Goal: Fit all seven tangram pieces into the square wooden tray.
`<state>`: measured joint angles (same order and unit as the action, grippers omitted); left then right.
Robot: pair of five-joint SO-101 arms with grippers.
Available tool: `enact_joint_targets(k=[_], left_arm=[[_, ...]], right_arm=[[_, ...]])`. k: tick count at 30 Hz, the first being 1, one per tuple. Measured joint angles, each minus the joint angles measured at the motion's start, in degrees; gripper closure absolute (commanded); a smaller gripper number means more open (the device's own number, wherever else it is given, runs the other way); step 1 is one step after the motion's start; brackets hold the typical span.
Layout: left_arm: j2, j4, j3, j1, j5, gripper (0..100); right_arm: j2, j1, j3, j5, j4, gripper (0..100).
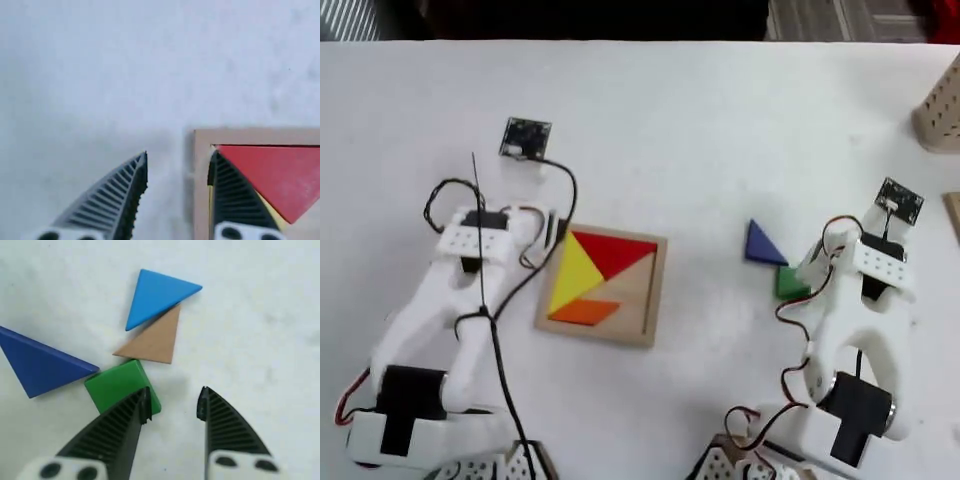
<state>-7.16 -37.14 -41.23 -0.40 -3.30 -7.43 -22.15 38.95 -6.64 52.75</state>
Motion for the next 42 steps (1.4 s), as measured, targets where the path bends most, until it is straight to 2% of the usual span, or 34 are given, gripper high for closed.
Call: enact_joint_targets(k=[14, 23, 25, 29, 31, 37, 42], left_arm=[[0.0, 0.0, 0.0, 0.0, 0.0, 79], [0.4, 1.8, 0.0, 0.0, 0.0, 79], [0.4, 1.9, 0.0, 0.0, 0.0, 79], [0.4, 2.1, 0.0, 0.0, 0.0, 79], [0.4, 2.1, 0.0, 0.0, 0.0, 79], [0.4, 2.1, 0.0, 0.0, 0.0, 79], [0.4, 2.1, 0.0, 0.0, 0.0, 79]], right_arm=[[0.1, -0.4, -1.4, 0.0, -1.1, 84.0], [0.1, -0.7, -11.2, 3.0, 7.0, 84.3], [1.2, -0.9, -11.4, 0.5, 6.6, 84.1], [7.6, -2.6, -11.4, -13.2, 4.7, 84.0], [11.3, -3.5, -12.8, -17.1, 4.5, 84.0], [20.9, -4.7, -19.8, -19.3, 5.3, 84.0], [26.3, -4.7, -28.5, -19.5, 12.0, 84.2]])
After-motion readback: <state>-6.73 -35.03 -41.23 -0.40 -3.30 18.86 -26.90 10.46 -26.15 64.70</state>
